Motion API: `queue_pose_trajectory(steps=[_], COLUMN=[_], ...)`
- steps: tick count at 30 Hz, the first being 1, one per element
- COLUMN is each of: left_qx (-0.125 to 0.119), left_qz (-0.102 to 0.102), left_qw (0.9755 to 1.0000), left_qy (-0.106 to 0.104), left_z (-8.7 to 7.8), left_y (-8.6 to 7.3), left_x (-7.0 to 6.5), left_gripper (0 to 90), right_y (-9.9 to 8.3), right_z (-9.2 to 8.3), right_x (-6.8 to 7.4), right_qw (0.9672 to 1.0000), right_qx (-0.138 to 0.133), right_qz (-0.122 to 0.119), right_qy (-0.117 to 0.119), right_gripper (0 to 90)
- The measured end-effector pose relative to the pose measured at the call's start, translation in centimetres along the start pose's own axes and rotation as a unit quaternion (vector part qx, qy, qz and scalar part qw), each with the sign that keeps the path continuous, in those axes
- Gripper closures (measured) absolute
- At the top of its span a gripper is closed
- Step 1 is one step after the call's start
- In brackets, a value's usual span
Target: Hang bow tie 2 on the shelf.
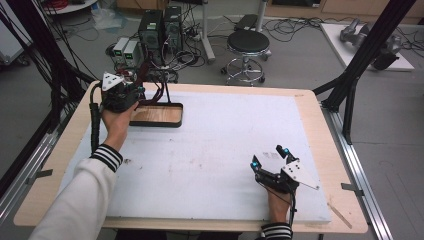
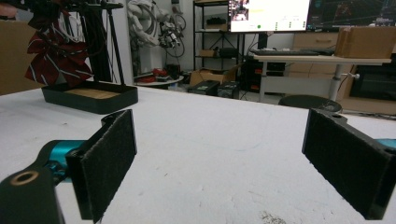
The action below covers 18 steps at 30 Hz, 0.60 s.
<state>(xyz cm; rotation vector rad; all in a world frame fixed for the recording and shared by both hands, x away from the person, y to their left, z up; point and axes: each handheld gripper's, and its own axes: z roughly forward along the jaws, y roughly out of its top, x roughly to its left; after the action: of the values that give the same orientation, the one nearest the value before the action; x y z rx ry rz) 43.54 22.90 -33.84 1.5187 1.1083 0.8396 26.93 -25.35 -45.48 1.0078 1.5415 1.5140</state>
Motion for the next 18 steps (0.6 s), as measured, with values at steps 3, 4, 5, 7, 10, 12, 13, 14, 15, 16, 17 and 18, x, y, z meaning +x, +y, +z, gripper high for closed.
queue_pose_trajectory(steps=[3, 4, 5, 7, 10, 12, 13, 14, 15, 16, 17, 18], left_qx=[0.003, 0.004, 0.006, 0.01, 0.005, 0.007, 0.008, 0.01, 0.01, 0.012, 0.013, 0.014], left_qz=[0.003, 0.002, 0.003, 0.014, 0.012, 0.013, 0.014, 0.016, 0.014, 0.014, 0.014, 0.016], left_qw=[1.0, 0.9999, 0.9998, 0.9993, 0.9991, 0.999, 0.9989, 0.9989, 0.9988, 0.9988, 0.9987, 0.9987], left_qy=[0.008, 0.011, 0.016, 0.033, 0.041, 0.043, 0.043, 0.044, 0.046, 0.045, 0.046, 0.047], left_z=[0.2, 0.2, 0.3, 0.4, 0.7, 0.8, 0.8, 0.9, 0.9, 0.9, 0.9, 0.9], left_y=[-0.2, -0.2, -0.3, -0.5, -0.7, -0.7, -0.8, -0.8, -0.9, -1.0, -1.0, -1.1], left_x=[0.0, 0.0, 0.0, -0.2, -0.4, -0.5, -0.5, -0.5, -0.4, -0.4, -0.3, -0.3], left_gripper=[74.6, 74.7, 74.7, 74.6, 74.6, 74.6, 74.6, 74.6, 74.6, 74.6, 74.5, 74.5], right_y=[0.0, 0.0, 0.0, 0.0, 0.0, 0.0, 0.0, 0.0, 0.0, 0.0, 0.0, 0.0], right_z=[0.0, 0.0, 0.0, 0.0, 0.0, 0.0, 0.0, 0.0, 0.0, 0.0, 0.0, 0.0], right_x=[0.0, 0.0, 0.0, 0.0, 0.0, 0.0, 0.0, -0.1, -0.1, -0.1, -0.1, -0.1], right_qw=[1.0, 1.0, 1.0, 1.0, 1.0, 1.0, 1.0, 1.0, 1.0, 1.0, 1.0, 1.0], right_qx=[0.0, 0.0, 0.0, 0.0, 0.0, -0.001, -0.002, -0.003, -0.003, -0.003, -0.003, -0.003], right_qz=[0.0, 0.0, 0.0, -0.001, 0.0, -0.001, -0.003, -0.004, -0.004, -0.005, -0.005, -0.004], right_qy=[0.0, 0.0, 0.0, 0.001, 0.0, 0.0, 0.0, -0.001, -0.001, -0.001, -0.001, -0.001], right_gripper=[9.3, 9.3, 9.2, 9.3, 9.2, 9.3, 9.3, 9.3, 9.3, 9.3, 9.2, 9.2])
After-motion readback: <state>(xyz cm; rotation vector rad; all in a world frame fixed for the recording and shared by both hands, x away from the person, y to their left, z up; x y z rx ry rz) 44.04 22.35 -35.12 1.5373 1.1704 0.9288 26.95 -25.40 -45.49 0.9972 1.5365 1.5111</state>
